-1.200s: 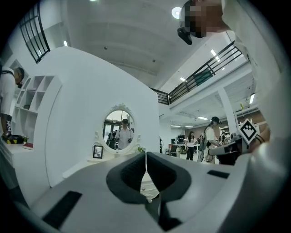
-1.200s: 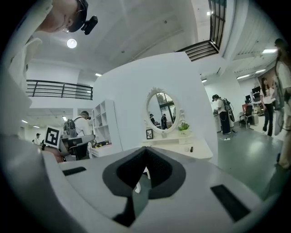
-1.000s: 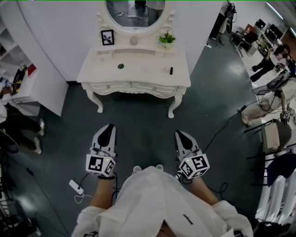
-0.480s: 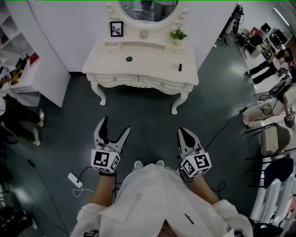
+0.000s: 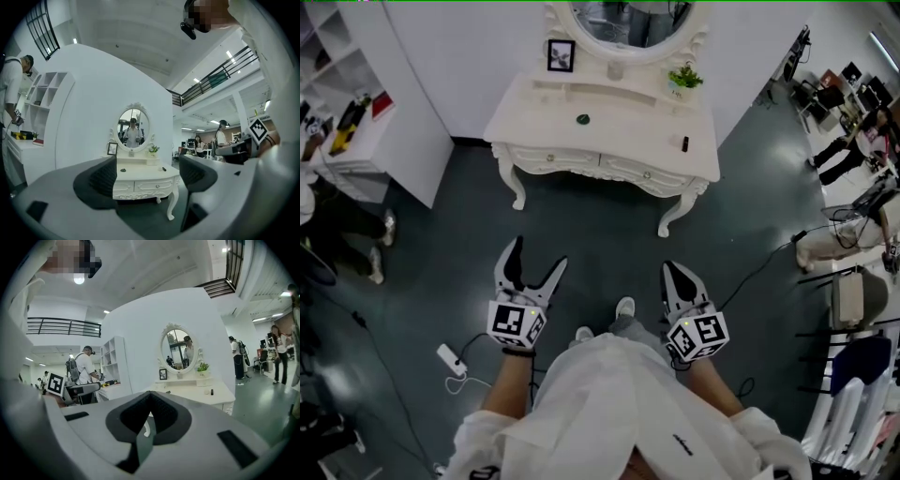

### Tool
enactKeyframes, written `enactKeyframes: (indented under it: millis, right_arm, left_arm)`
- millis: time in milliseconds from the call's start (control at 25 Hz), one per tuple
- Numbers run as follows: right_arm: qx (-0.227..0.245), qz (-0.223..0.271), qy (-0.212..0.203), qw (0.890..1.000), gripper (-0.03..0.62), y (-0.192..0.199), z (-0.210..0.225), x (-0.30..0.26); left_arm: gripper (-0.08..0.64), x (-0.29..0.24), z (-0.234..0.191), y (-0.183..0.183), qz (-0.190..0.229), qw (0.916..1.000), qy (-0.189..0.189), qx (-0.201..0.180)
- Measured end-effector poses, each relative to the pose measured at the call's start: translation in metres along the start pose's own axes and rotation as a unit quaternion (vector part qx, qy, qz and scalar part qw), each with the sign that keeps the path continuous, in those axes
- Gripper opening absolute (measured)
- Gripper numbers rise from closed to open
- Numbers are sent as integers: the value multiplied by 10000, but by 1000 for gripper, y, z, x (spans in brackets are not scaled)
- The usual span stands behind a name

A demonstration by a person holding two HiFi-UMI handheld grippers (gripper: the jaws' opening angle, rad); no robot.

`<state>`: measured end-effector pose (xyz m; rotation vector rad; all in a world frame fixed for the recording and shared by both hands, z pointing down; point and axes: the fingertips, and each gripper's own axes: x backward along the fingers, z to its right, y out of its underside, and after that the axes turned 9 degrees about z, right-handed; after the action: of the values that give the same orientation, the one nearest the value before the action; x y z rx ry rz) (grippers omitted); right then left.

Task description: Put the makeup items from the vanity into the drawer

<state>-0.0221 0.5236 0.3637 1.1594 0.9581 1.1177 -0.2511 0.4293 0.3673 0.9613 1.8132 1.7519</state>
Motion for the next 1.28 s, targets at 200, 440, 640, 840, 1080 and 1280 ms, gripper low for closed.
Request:
enactKeyframes:
  millis: [200,440,640,840,1080,1280]
  right_arm:
    - [-21,86,-91,9999,18,-2,3,-19]
    - [-46,86,-224,9997,18,4,24,-60]
    - [-77,27,-441,9990,18,1,50,-103]
    - [-77,60,-569,9983,18,-9,92,-150]
    - [-138,1,-693,9975,18,-18,144,-194]
    - [-129,-26,-894,9959,18,-19,177,-220]
  left_arm:
    - [394,-10,-5,7,-62,10000,16,5]
    - [394,-50,-15,14,-90,10000,23,-19]
    - [394,-100,-25,22,-152,9999,-30,-10]
    - [393,-164,-30,29,-207,9998,-56,-32]
    - [393,-233,-31,38,-258,9995,-171,-6]
    - [393,-277,-29,46,-244,9993,-276,-40]
